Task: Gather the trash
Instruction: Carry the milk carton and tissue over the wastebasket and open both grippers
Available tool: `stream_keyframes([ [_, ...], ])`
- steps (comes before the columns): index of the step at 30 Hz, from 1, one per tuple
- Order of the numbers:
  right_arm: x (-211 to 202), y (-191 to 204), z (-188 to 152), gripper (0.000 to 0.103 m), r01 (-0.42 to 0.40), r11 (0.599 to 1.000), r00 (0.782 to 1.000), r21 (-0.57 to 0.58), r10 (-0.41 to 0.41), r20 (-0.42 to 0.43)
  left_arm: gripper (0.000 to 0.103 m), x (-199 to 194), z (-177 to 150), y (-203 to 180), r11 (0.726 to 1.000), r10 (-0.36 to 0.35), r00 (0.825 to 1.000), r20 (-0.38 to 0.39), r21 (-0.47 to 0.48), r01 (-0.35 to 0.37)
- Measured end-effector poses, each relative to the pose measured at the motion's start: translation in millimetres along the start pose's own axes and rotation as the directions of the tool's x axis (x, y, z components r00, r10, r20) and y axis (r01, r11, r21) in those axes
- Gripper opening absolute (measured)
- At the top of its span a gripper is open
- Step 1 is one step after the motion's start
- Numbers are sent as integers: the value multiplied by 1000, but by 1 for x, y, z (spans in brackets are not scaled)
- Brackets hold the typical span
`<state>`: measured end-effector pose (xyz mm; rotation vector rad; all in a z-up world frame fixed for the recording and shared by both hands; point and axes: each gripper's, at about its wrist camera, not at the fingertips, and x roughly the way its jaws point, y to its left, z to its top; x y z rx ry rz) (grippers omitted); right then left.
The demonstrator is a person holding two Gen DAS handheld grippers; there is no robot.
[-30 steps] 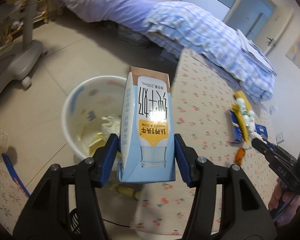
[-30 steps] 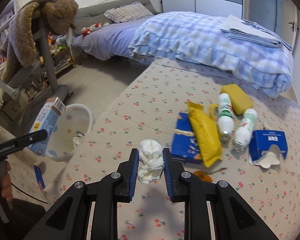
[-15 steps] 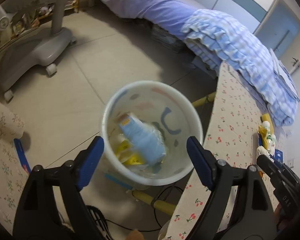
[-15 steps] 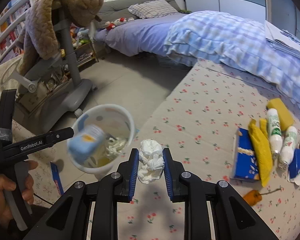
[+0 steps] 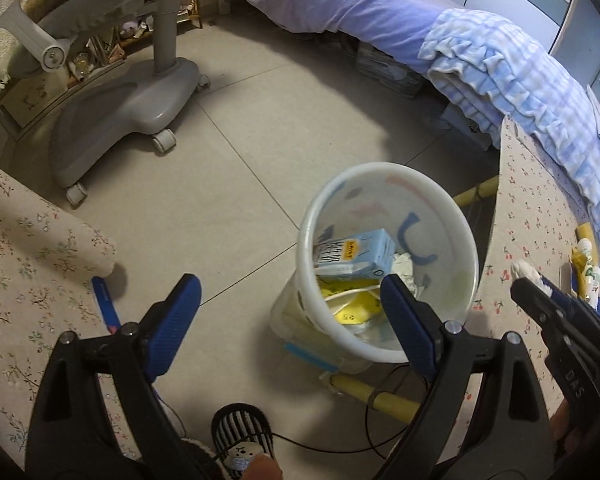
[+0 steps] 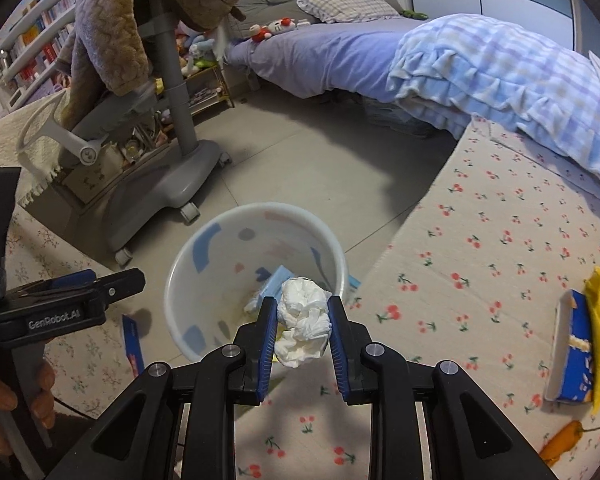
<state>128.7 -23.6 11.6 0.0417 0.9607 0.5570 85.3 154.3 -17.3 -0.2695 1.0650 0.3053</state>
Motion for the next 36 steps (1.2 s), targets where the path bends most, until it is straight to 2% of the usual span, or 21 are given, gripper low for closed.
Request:
stream_keyframes([
  [5, 11, 2, 4, 27, -7, 1000, 1000, 10, 6, 5, 91, 2, 1, 4, 1000, 13, 1000, -11, -8, -13],
  [7, 12, 2, 5, 30, -38, 999, 999, 10, 38, 21, 91, 5, 2, 2, 1000, 18, 1000, -19, -5, -18],
  [8, 11, 1, 5, 46, -81, 997, 996, 9, 81, 41, 91, 6, 1, 1, 1000, 18, 1000, -23, -3, -18],
  [9, 9, 0, 4, 74, -86, 996, 995, 16, 85, 57, 91, 7, 1, 1, 1000, 19, 999, -28, -2, -19],
  [10, 6, -2, 4, 84, -70, 997, 995, 28, 68, 74, 91, 7, 1, 1, 1000, 20, 999, -30, -1, -20],
  [11, 2, -4, 3, 87, -58, 997, 994, 40, 54, 99, 91, 7, 1, 0, 1000, 20, 999, -32, -1, -20],
  [19, -14, -15, 4, 87, -40, 997, 994, 64, 32, 109, 91, 8, -1, -2, 1000, -8, 999, -44, 3, 8],
  [30, -40, -41, -16, 87, 97, 993, 991, 70, -103, 88, 91, 4, -7, -14, 997, -55, 998, -40, 43, 57],
  [31, -42, -45, -18, 89, 113, 991, 989, 77, -119, 82, 91, 2, -8, -17, 997, -66, 997, -29, 49, 67],
  [32, -44, -51, -20, 98, 135, 987, 987, 89, -142, 72, 92, 0, -8, -19, 996, -72, 997, -22, 54, 73],
  [33, -48, -57, -24, 103, 152, 983, 984, 105, -160, 74, 99, -1, -9, -21, 995, -79, 997, -15, 59, 80],
  [34, -52, -61, -26, 103, 161, 980, 982, 118, -171, 84, 102, -3, -10, -24, 994, -91, 996, -6, 68, 92],
  [36, -61, -75, -32, 103, 195, 970, 975, 145, -208, 80, 102, -5, -12, -28, 991, -108, 994, 4, 82, 107],
])
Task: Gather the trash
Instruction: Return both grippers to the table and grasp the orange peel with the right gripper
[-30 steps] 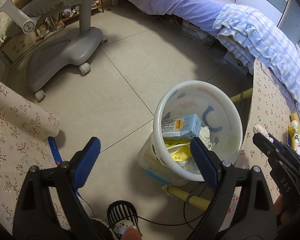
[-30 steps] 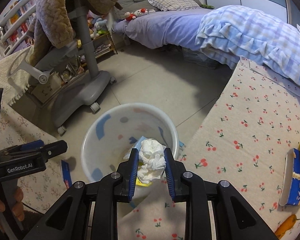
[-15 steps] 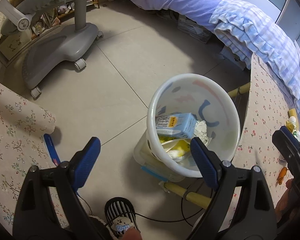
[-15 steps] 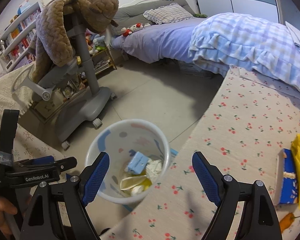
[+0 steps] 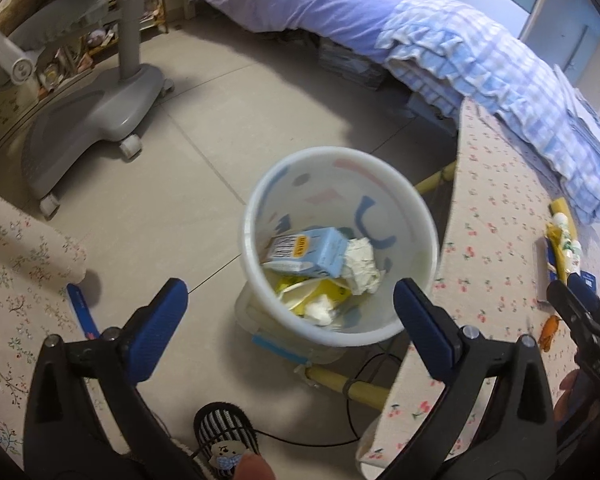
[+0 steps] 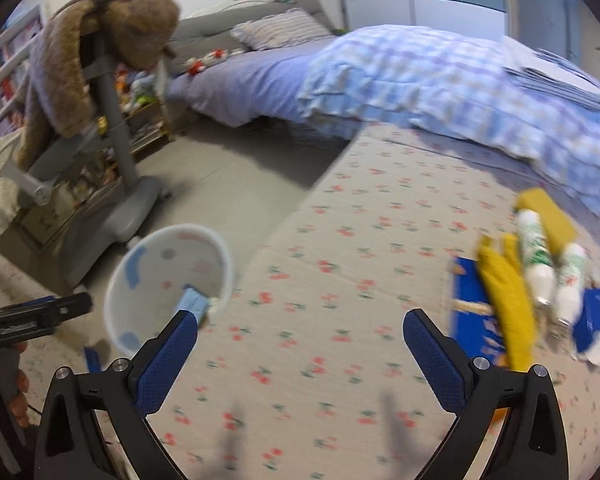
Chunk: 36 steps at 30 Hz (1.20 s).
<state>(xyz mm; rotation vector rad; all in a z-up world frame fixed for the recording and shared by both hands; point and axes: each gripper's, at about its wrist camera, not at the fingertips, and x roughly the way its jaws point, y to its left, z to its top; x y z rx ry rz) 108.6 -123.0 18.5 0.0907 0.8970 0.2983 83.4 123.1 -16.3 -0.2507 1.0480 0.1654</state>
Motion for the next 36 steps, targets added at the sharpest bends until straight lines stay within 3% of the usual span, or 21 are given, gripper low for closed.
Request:
stream_keyframes([
  [9, -23, -63, -35, 103, 199, 977, 980, 78, -199, -12, 102, -1, -12, -23, 998, -41, 999, 33, 53, 39],
  [18, -24, -103, -71, 103, 224, 964, 973, 145, -213, -89, 102, 2, -27, -49, 990, -99, 995, 32, 99, 95],
  [27, -10, -114, -76, 103, 236, 945, 969, 228, -212, -123, 102, 1, -36, -60, 985, -104, 993, 54, 140, 95],
  [34, -2, -121, -75, 103, 340, 916, 939, 212, -319, -128, 102, 5, -40, -64, 983, -95, 994, 44, 159, 87],
  [36, -1, -123, -74, 103, 339, 917, 939, 210, -316, -135, 102, 5, -41, -65, 982, -94, 995, 44, 165, 86],
])
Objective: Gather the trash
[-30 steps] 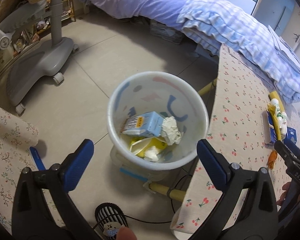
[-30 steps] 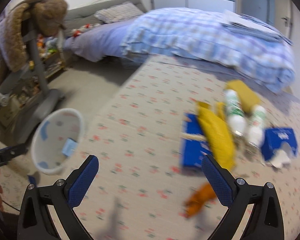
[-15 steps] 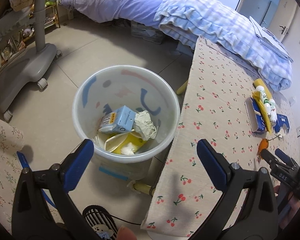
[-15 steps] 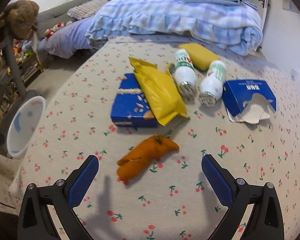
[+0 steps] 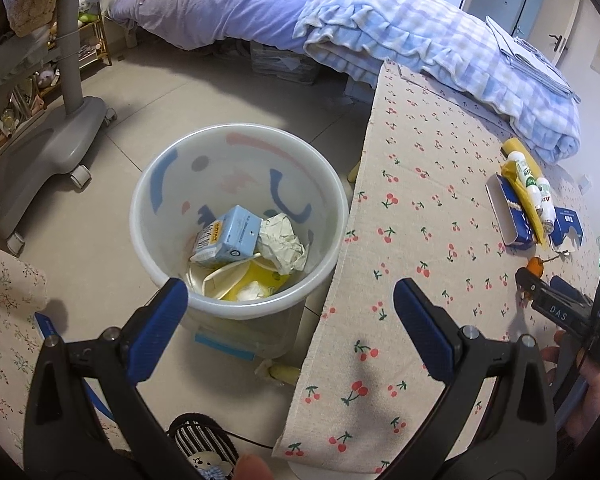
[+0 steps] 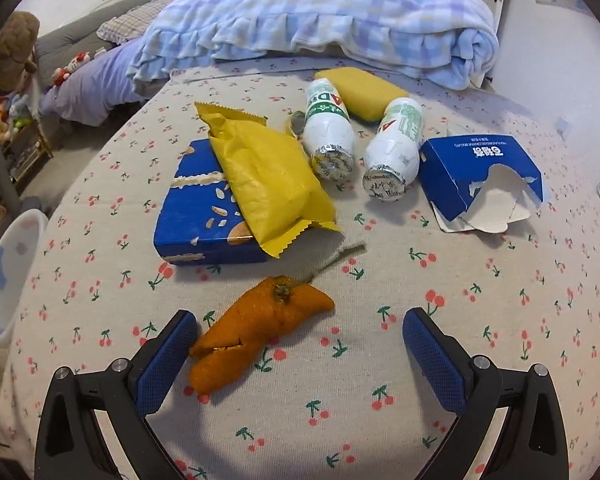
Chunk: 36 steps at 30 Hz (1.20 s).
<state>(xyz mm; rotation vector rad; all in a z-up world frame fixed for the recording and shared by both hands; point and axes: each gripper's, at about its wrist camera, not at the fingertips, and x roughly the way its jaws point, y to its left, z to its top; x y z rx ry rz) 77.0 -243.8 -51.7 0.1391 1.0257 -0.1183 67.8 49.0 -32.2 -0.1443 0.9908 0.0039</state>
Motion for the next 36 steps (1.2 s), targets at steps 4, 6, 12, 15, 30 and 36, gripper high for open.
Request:
stream_keyframes([
  [4, 1, -1, 2, 103, -12, 1000, 1000, -22, 12, -16, 102, 2, 0, -5, 1000, -2, 1000, -3, 13, 2],
  [6, 2, -2, 2, 103, -23, 999, 1000, -34, 22, -21, 102, 3, 0, -10, 1000, -6, 1000, -7, 18, 6],
  [12, -5, -12, -2, 83, -25, 999, 1000, -33, 25, -19, 102, 4, 1, -31, 999, -29, 1000, -12, 41, 29],
  [15, -11, -22, -4, 56, -29, 999, 1000, -35, 29, -10, 102, 7, 2, -45, 997, -39, 999, -19, 63, 40],
  [30, -30, -119, -17, 13, -165, 982, 986, 93, 164, 16, 102, 26, 1, -128, 979, -106, 991, -76, 166, 118],
  [36, -42, -149, -20, 13, -215, 967, 977, 139, 210, 47, 102, 35, 8, -157, 974, -145, 984, -99, 159, 160],
])
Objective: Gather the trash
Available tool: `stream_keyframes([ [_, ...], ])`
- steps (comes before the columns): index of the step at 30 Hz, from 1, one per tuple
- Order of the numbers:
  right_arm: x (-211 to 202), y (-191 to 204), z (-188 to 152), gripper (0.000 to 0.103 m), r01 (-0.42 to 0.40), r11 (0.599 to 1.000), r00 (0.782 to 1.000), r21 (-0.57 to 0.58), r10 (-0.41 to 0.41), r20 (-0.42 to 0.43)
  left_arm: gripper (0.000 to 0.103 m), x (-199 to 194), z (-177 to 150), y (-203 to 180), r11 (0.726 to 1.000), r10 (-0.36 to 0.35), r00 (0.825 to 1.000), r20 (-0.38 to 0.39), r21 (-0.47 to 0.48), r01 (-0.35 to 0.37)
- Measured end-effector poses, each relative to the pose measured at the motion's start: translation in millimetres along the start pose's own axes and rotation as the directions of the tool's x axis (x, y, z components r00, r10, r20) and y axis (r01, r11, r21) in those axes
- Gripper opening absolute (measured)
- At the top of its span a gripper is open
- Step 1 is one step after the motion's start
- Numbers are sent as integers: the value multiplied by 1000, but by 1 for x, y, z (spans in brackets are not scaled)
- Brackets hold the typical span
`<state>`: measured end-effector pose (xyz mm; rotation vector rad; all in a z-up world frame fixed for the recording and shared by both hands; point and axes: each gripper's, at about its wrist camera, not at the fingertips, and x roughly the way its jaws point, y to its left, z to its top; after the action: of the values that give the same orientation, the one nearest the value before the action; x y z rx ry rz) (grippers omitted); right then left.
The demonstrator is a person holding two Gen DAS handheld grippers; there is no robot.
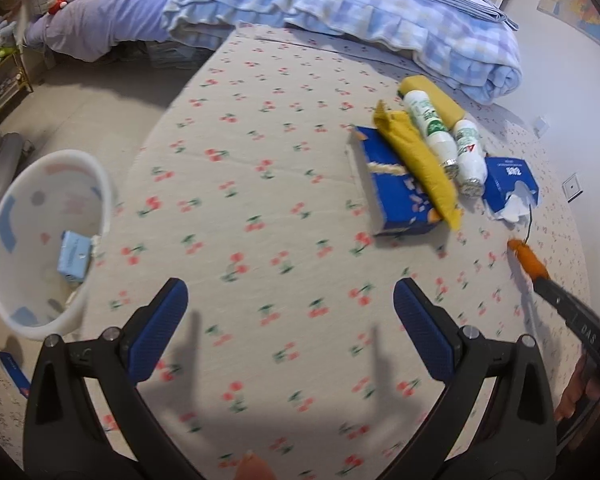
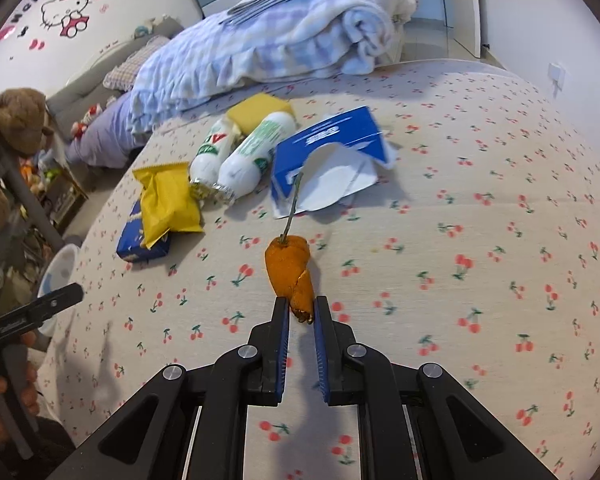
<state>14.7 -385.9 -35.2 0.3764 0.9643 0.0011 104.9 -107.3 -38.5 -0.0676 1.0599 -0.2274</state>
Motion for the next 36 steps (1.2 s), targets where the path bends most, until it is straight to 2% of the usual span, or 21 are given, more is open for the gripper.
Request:
stream_keyframes([
  [8, -9, -13, 5, 13, -22, 999, 1000, 30, 21, 21, 102, 14, 18, -22, 998, -34, 999, 32, -56, 36],
  [12, -14, -15, 10, 13, -38, 999, 999, 37, 36, 34, 86, 11, 28, -32, 994, -79, 994, 81, -70, 85],
  [15, -18, -16, 13, 13, -43, 998, 998, 37, 41, 44, 70, 10, 35, -39, 984, -153, 982, 111, -78, 162],
  [18, -19, -16, 17, 13, -46, 998, 998, 39, 44, 51, 62, 19, 42, -49, 969, -223, 969, 102, -84, 232],
  [22, -19, -19, 22, 13, -48, 998, 997, 46, 45, 56, 54, 33, 44, -68, 976, -207, 975, 82, -56, 212],
  [24, -19, -21, 24, 13, -47, 998, 997, 49, 44, 56, 37, 39, 43, -75, 982, -183, 980, 75, -29, 185],
  [25, -18, -22, 25, 13, -46, 998, 998, 50, 43, 55, 34, 41, 43, -82, 989, -147, 985, 85, 4, 148],
  [27, -17, -25, 26, 13, -44, 997, 998, 56, 41, 53, 21, 41, 43, -92, 993, -108, 989, 101, 58, 102],
  [28, -17, -26, 27, 13, -44, 997, 998, 61, 41, 53, 19, 42, 43, -94, 993, -99, 990, 102, 75, 91],
  [30, -17, -28, 29, 13, -46, 997, 998, 66, 43, 53, 9, 41, 43, -97, 992, -95, 990, 104, 92, 86],
  [36, -21, -26, 35, 13, -57, 997, 996, 61, 53, 67, 4, 35, 43, -94, 990, -120, 987, 105, 90, 111],
])
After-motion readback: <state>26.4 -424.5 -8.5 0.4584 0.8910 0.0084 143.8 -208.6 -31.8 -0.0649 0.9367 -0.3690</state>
